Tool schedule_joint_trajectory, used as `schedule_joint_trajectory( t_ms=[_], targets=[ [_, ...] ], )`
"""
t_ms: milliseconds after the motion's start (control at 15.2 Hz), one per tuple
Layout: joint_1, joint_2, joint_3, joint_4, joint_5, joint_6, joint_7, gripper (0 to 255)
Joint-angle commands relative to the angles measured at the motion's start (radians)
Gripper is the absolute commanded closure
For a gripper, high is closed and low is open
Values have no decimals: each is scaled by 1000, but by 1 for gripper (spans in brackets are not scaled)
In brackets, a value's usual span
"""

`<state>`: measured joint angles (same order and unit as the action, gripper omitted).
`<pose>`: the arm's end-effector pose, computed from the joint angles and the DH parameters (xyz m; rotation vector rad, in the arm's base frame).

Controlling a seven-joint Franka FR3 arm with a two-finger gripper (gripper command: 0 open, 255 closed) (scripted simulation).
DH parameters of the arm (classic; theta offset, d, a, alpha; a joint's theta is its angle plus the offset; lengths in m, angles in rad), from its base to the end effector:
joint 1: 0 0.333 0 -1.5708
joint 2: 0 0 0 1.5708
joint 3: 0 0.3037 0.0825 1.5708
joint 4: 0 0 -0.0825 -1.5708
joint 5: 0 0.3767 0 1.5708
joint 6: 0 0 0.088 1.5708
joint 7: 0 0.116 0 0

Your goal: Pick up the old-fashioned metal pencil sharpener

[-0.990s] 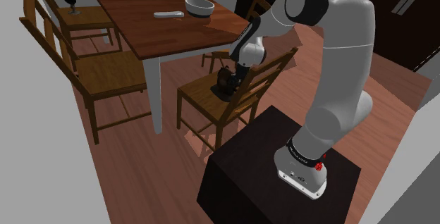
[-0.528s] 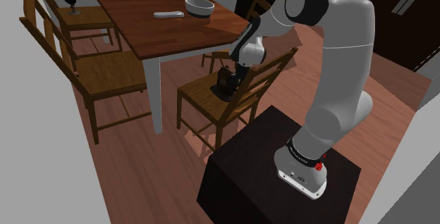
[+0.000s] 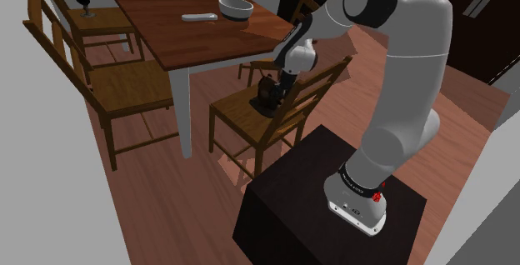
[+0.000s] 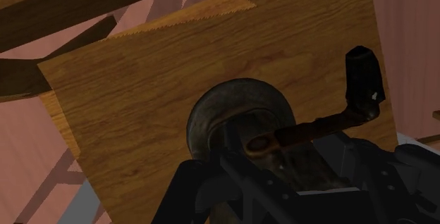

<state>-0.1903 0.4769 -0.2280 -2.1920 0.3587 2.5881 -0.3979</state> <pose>0.4870 -0.2281 0.1512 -3.0157 0.4718 0.0307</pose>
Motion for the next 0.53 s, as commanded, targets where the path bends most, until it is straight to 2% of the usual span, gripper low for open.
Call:
schedule_joint_trajectory(
  t_ms=[0, 462],
  targets=[
    [7, -26, -9, -7, -12, -16, 10, 255],
    [30, -111, -41, -18, -60, -85, 48, 255]
  ],
)
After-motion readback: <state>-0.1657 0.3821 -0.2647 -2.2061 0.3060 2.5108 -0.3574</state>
